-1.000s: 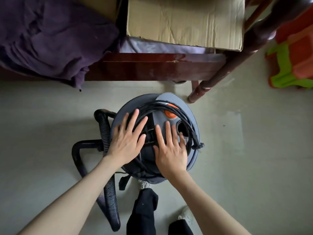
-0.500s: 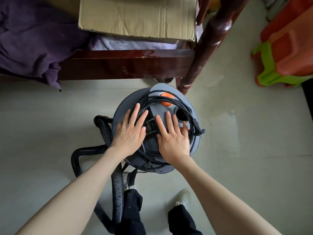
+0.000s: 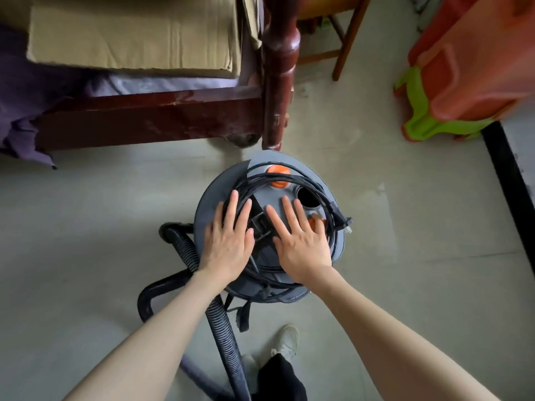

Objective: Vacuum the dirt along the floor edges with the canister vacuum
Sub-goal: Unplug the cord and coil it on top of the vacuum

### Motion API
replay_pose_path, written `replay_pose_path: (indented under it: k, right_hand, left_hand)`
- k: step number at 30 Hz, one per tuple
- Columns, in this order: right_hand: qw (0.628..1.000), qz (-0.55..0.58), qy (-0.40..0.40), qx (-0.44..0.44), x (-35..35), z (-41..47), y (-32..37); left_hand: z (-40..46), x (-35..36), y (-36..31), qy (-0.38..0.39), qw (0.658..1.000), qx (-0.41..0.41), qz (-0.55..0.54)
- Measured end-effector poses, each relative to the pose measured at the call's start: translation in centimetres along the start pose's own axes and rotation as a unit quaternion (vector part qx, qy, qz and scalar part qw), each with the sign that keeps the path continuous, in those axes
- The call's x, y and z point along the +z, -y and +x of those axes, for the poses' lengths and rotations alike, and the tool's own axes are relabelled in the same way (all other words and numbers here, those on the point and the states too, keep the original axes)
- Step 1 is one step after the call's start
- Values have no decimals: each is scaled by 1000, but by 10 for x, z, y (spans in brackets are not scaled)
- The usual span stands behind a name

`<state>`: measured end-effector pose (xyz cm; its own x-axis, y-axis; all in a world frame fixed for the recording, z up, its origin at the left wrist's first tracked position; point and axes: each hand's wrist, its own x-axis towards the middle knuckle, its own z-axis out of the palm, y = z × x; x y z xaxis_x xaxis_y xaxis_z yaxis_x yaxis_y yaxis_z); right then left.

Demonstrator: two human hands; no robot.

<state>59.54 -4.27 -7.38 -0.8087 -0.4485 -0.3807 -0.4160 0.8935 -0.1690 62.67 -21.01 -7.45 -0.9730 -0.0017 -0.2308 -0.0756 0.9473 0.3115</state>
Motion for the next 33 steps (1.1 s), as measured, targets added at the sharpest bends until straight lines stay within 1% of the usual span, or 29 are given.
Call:
replay_pose_path:
  k: [7,15,19,22,24,29,33]
  right_hand:
    - [1000,-19,-6,13,-4,-19,-63]
    - [997,-67,-25,17,-16,-18,-134]
    - [996,-85,-33,11,-23,-13,-170]
    - [996,-90,-25,8,-33,-6,-197]
    - [996,-90,-13,6,-40,-3,-216]
    - [996,-92,-1,-17,-56,16,-275]
    - [994,-98,15,-48,-75,32,-333]
  left_hand:
    - [13,22,-56,26,1000,7,-14]
    - [48,38,-111,49,997,42,-37]
    - [66,41,-133,51,994,83,-54]
    - [82,43,-143,53,989,138,-25]
    - [90,46,-153,49,987,155,-13]
    - [125,54,-201,10,990,135,-30]
    - [156,60,-251,1,994,95,-45]
